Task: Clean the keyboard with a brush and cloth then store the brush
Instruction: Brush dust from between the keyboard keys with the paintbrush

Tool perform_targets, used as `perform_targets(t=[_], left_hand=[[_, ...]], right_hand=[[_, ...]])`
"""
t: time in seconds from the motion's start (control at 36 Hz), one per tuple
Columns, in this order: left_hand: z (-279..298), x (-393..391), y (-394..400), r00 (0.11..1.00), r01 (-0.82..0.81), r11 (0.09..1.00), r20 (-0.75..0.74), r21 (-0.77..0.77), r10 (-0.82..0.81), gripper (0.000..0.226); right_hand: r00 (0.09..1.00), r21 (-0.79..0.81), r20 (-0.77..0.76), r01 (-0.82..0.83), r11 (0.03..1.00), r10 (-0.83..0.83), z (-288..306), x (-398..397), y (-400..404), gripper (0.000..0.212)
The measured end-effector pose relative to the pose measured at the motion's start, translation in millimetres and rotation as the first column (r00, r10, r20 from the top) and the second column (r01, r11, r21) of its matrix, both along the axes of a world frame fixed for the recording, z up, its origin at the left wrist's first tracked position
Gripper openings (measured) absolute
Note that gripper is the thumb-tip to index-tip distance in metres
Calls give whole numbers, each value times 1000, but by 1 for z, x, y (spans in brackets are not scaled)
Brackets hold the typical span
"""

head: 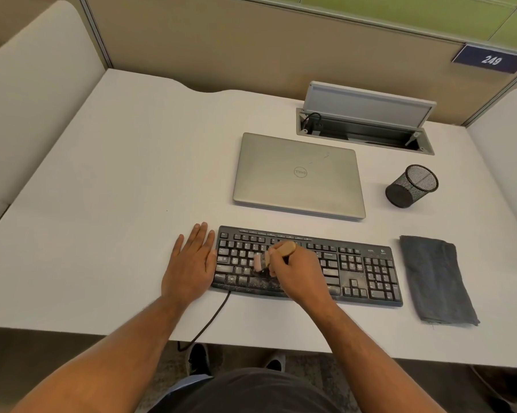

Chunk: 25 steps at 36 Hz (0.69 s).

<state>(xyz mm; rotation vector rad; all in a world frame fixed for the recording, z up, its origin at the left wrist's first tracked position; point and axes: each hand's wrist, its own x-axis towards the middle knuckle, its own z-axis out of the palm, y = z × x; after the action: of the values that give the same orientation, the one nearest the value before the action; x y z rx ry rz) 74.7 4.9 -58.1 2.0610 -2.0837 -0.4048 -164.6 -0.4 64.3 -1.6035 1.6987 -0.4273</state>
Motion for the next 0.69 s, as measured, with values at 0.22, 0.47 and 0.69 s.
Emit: perform_targets(t=[0.22,0.47,0.69], left_hand=[[0,0,1,1000,2,1000,2,0,-2,66],[-2,0,0,1000,-1,1000,0,0,1,66],[-2,0,0,1000,-1,1000,-6,-7,1,67]], right_hand=[[999,43,-22,-25,999,26,-4,-2,1,29],[998,4,60,-30,1000,30,-5,9,7,19],[998,2,69,8,1000,-8,-3,10,1,21]])
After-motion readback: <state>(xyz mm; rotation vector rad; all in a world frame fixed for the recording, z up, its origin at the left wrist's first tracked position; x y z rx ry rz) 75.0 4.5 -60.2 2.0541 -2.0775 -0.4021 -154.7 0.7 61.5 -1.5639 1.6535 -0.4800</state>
